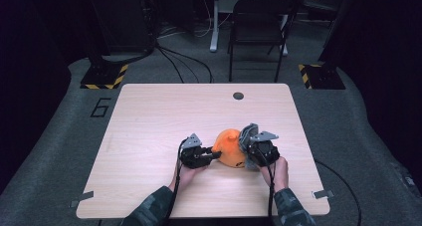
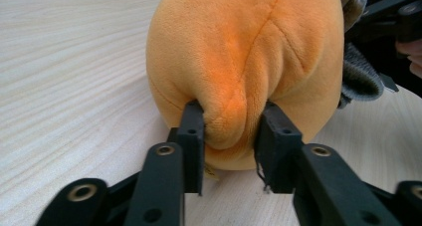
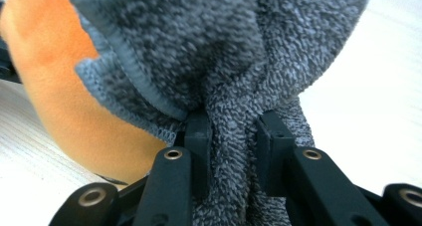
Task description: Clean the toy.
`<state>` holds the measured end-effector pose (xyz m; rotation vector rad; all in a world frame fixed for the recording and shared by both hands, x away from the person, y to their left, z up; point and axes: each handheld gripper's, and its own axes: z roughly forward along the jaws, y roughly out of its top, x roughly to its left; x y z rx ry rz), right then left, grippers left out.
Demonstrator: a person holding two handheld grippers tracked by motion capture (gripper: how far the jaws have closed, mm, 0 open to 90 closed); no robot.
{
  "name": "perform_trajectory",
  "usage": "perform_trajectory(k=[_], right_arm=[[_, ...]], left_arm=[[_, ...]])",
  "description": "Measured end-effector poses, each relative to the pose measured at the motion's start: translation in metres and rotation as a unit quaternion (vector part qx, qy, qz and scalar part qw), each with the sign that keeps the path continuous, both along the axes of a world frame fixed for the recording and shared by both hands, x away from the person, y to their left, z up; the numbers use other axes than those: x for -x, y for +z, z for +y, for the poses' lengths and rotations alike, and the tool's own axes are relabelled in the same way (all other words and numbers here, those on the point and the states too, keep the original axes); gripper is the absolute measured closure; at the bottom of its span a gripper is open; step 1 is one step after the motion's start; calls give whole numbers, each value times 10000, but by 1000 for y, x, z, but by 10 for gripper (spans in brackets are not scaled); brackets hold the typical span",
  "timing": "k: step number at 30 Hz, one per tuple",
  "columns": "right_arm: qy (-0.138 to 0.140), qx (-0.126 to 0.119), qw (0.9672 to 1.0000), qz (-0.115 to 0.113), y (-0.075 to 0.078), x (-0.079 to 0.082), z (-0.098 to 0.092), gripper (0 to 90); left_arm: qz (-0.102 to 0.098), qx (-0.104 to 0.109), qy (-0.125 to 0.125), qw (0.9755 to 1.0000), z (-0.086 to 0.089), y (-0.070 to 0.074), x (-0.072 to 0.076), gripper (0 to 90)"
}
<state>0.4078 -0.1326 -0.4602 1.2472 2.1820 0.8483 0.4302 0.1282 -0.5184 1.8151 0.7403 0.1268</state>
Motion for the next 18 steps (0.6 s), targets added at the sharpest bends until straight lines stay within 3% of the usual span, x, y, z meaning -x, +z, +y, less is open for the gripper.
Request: perform_trajectory(k=[3, 6, 10, 15, 18], right_arm=[[-76, -107, 9998, -128, 12, 2, -13, 711], [-353, -176, 9990, -219, 20, 3, -38, 711], [-667, -163, 9976, -63, 12, 0, -62, 709], [-788, -135, 9967, 152, 1, -6, -70, 708], [-789, -39, 9967, 182, 1, -4, -70, 708]], left_arm=[[-41, 9, 12, 10000, 1, 1, 0, 725], [-50, 49, 29, 10000, 1, -1, 0, 735], [-150, 26, -13, 9999, 1, -1, 0, 747], [-300, 109, -8, 9995, 2, -1, 2, 761], [-554, 199, -1, 9983, 1, 13, 7, 783]])
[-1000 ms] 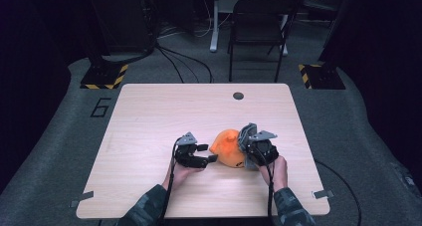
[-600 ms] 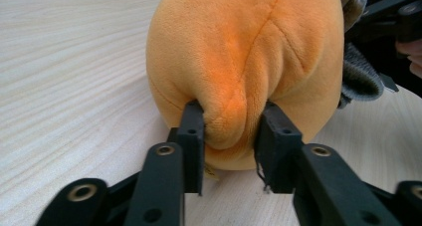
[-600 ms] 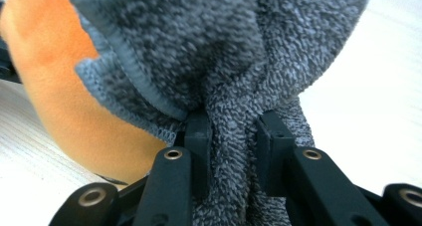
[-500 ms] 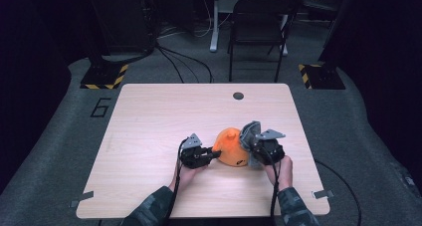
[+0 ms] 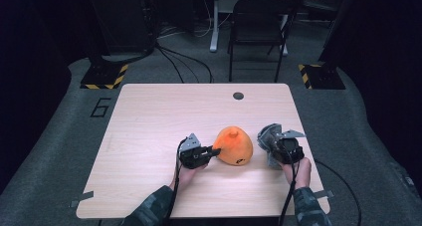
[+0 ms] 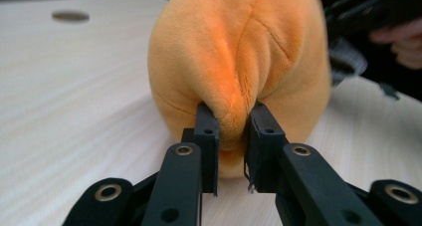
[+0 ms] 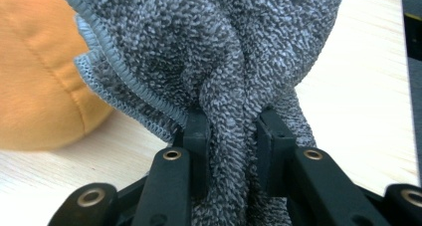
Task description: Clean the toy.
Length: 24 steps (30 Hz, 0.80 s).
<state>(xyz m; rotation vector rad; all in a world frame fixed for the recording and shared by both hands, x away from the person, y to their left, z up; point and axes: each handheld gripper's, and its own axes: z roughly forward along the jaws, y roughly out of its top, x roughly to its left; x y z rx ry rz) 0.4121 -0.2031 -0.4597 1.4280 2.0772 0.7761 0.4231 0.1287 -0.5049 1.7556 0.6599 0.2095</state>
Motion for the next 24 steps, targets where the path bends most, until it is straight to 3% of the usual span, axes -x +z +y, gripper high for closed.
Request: perform_trajectory(k=[1, 3, 8, 12, 15, 17, 20, 24], right_arm=[[-17, 44, 10000, -26, 0, 0, 0, 708], [-66, 13, 10000, -64, 1, 0, -3, 708], [-227, -42, 9997, -54, 0, 2, -13, 708], [-284, -81, 9995, -106, 2, 3, -18, 708], [-300, -126, 9994, -113, 5, 3, -20, 708], [-303, -168, 9993, -115, 7, 4, -21, 710], [-302, -232, 9992, -131, 13, 6, -20, 714], [-131, -277, 9992, -261, 25, 11, -14, 714]], left_arm=[[-209, -38, 2, 9998, -1, 8, 1, 787], [-429, -59, -51, 9990, -2, 24, 5, 790], [-571, -16, -57, 9984, 3, 56, 12, 789], [-856, -290, -28, 9959, 4, 84, 22, 788], [-943, -518, -1, 9942, 3, 100, 29, 786], [-874, -705, 5, 9937, 3, 105, 30, 786], [-739, -1021, 209, 9918, -1, 103, 29, 785], [-548, -1156, 170, 9916, -7, 89, 20, 783]])
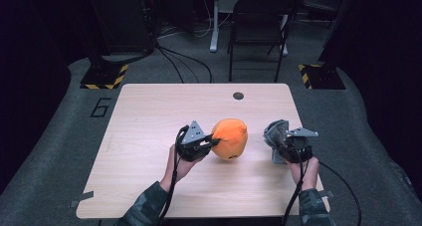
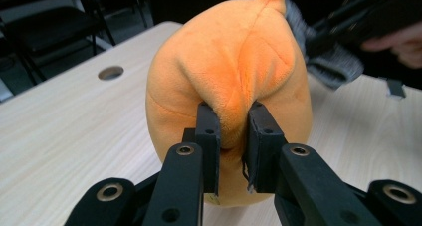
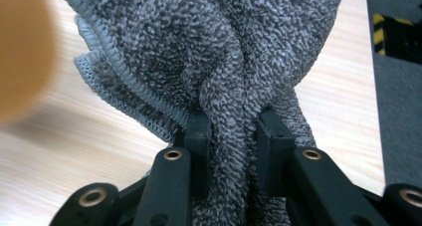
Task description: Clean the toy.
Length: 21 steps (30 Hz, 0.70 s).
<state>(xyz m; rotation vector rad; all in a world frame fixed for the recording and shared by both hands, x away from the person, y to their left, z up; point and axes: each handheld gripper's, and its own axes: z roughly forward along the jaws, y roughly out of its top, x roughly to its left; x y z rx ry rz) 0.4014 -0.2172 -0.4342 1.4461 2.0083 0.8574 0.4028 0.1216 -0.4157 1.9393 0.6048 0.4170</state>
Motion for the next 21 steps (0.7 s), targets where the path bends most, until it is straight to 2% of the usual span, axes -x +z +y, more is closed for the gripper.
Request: perform_trajectory(k=[5, 8, 9, 11, 14, 17, 18, 19, 20, 21], right_arm=[[252, -166, 9994, -147, 16, 6, 11, 713], [399, -270, 9986, -229, 26, 11, 19, 713], [451, -313, 9982, -250, 30, 13, 22, 713], [610, -379, 9969, -321, 37, 17, 32, 713], [899, -391, 9942, -446, 49, 26, 56, 710], [1232, -162, 9911, -483, 52, 33, 91, 705], [1358, 54, 9895, -490, 49, 34, 107, 701], [1266, 241, 9904, -505, 46, 36, 118, 701], [1230, 570, 9892, -556, 41, 36, 130, 701], [1236, 767, 9880, -511, 35, 34, 137, 701]], left_arm=[[292, -124, -26, 9995, -7, -18, -10, 782], [347, -242, -24, 9991, -11, -27, -14, 781], [421, -264, -61, 9987, -11, -28, -15, 781], [413, -249, -40, 9988, -12, -30, -16, 781], [390, -221, -12, 9990, -15, -30, -16, 780], [313, -330, -104, 9989, -19, -29, -12, 781], [260, -353, -160, 9989, -20, -29, -11, 781], [198, -366, -190, 9990, -22, -30, -9, 781], [105, -439, -252, 9987, -23, -30, -7, 782], [16, -525, -262, 9983, -25, -31, -5, 782]])
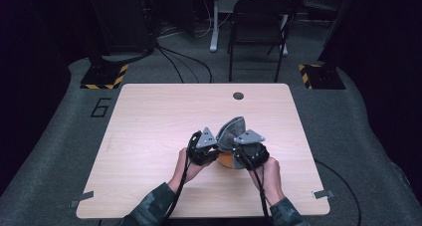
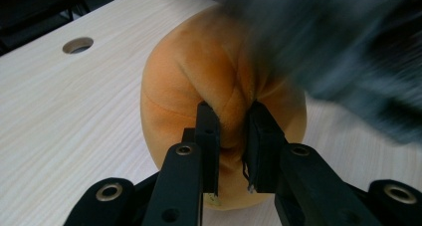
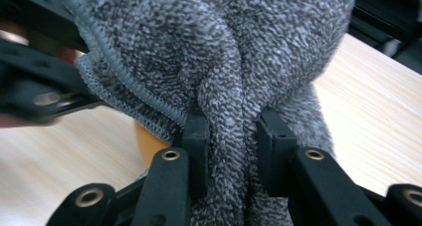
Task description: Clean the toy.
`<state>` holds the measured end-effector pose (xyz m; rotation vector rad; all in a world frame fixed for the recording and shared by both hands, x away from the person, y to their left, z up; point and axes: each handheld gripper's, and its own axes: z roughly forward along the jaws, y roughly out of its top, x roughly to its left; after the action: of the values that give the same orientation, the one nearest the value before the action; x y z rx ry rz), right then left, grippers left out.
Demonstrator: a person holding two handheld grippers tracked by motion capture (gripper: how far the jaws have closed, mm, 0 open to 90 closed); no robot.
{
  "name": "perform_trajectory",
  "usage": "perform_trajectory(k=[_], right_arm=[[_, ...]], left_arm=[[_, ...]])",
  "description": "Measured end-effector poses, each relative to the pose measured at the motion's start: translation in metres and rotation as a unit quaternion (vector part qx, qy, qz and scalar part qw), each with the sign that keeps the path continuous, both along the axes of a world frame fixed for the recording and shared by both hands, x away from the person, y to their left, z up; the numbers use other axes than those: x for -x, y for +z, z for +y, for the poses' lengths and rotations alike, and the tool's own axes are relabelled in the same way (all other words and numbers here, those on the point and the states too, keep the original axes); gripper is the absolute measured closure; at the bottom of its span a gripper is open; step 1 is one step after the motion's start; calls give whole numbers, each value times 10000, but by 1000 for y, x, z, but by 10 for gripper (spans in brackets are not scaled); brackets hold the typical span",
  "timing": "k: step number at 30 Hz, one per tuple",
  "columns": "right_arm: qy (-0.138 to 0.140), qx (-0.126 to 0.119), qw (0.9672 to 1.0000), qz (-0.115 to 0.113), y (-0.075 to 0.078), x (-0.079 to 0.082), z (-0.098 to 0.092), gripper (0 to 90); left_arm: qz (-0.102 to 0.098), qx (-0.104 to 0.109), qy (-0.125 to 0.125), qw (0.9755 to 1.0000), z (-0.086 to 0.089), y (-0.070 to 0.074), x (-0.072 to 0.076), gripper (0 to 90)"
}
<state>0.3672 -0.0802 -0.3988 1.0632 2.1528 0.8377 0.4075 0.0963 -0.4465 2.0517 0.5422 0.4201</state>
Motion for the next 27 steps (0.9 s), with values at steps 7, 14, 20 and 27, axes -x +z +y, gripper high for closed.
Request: perform_trajectory(k=[7, 14, 20, 27], right_arm=[[-694, 57, 9976, 58, -18, -21, -33, 706], [-973, -318, 9940, 395, -25, -32, -77, 703], [-221, -825, 9963, 63, 9, -11, -50, 701], [222, -498, 9983, 211, -16, -13, -18, 700]], left_arm=[[7, 42, -84, 10000, -2, -7, 0, 785], [0, 45, -99, 9999, -3, -6, 0, 782], [-46, 33, -144, 9999, -3, -6, 0, 781], [-7, 62, -128, 9999, -3, -9, 2, 781]])
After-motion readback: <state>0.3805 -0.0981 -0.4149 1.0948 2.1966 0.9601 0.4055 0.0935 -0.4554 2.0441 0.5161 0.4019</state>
